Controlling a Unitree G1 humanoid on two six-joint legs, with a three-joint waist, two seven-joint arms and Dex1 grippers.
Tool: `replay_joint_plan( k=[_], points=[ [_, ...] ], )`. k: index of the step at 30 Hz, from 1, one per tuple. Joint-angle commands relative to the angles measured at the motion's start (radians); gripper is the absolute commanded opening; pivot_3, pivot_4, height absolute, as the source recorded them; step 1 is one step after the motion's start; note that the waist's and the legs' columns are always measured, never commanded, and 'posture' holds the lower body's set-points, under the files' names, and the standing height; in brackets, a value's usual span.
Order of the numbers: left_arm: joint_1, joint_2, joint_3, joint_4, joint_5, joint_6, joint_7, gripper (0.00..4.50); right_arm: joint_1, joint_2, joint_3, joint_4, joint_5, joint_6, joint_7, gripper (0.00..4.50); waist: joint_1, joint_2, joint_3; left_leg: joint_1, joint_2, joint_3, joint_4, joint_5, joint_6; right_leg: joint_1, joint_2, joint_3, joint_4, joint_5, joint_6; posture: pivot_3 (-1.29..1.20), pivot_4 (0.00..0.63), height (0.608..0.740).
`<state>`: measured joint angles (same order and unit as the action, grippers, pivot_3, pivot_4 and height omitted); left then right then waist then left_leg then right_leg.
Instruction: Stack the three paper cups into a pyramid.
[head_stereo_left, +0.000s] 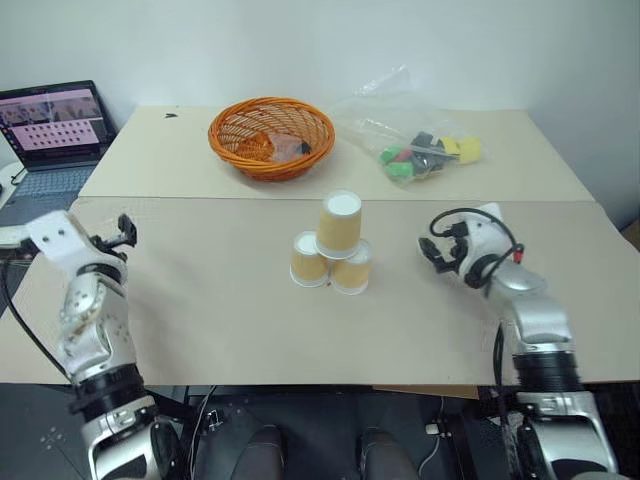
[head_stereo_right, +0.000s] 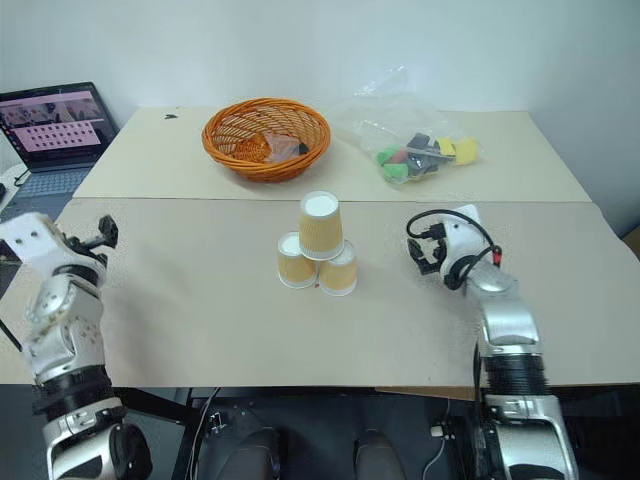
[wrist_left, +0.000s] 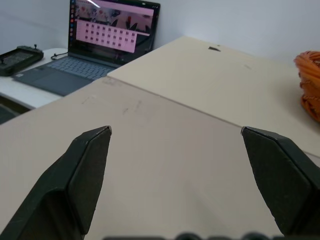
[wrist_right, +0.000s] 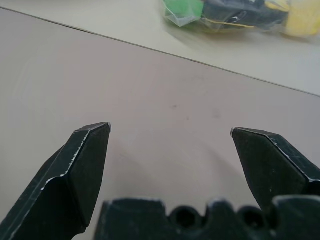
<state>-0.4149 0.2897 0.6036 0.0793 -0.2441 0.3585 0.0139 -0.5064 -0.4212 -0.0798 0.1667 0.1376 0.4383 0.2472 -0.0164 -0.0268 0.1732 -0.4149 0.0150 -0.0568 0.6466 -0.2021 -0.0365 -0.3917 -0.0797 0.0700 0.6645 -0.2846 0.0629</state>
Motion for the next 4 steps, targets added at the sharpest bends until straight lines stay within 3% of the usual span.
replay_joint_plan(
  k=[1, 4],
  points=[
    [0.022, -0.007, -0.013, -0.021, 0.006, -0.09, 0.023, 4.43, 0.023, 0.047, 0.02, 0.019, -0.039, -0.077, -0.035, 4.5, -0.001, -0.002, -0.001, 0.0, 0.0, 0.0, -0.001, 0.0, 0.0, 0.0, 0.0, 0.0, 0.0, 0.0, 0.0, 0.0, 0.15, 0.74],
    [0.03, -0.02, -0.02, -0.034, -0.01, -0.128, 0.024, 4.43, 0.035, 0.076, 0.011, 0.033, -0.052, -0.076, -0.068, 4.5, -0.002, -0.002, -0.002, 0.0, 0.0, 0.0, -0.001, 0.0, 0.0, 0.0, 0.0, 0.0, 0.0, 0.0, 0.0, 0.0, 0.15, 0.74]
  ],
)
